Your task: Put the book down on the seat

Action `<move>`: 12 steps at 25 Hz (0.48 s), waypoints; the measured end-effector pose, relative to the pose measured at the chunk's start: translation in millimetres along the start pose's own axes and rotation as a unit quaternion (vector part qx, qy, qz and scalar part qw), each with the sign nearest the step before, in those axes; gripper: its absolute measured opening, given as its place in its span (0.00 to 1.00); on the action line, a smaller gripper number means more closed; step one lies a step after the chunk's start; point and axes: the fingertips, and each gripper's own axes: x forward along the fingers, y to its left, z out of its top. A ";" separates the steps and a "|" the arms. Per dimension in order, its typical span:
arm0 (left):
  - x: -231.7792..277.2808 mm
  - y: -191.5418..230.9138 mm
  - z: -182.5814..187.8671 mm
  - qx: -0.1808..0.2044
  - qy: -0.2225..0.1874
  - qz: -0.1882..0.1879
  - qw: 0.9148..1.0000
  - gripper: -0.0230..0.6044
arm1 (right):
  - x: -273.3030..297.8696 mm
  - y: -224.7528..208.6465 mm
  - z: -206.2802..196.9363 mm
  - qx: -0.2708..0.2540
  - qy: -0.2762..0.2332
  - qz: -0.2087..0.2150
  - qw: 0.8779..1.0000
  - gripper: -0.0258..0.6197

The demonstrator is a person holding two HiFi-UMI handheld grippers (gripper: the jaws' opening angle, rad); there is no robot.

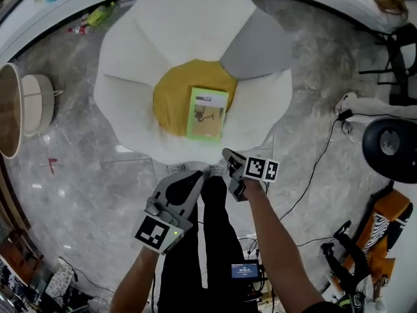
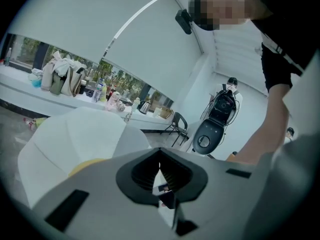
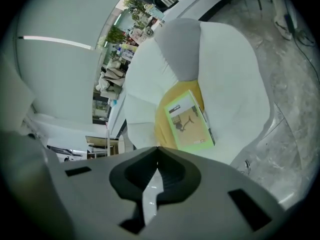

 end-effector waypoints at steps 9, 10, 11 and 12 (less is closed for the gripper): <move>-40.4 -37.4 42.4 0.032 -0.013 0.006 0.999 0.06 | -78.6 85.6 -27.2 -0.115 0.006 -0.008 0.993 0.06; -44.8 -40.5 48.2 0.035 -0.015 0.004 0.999 0.06 | -86.0 97.9 -29.3 -0.132 0.002 -0.010 0.991 0.06; -49.2 -45.2 53.8 0.033 -0.015 0.004 0.999 0.06 | -93.9 110.8 -32.4 -0.138 -0.003 -0.005 0.990 0.06; -53.4 -50.8 59.1 0.031 -0.014 0.004 0.999 0.06 | -102.2 124.2 -36.0 -0.138 -0.009 0.005 0.990 0.06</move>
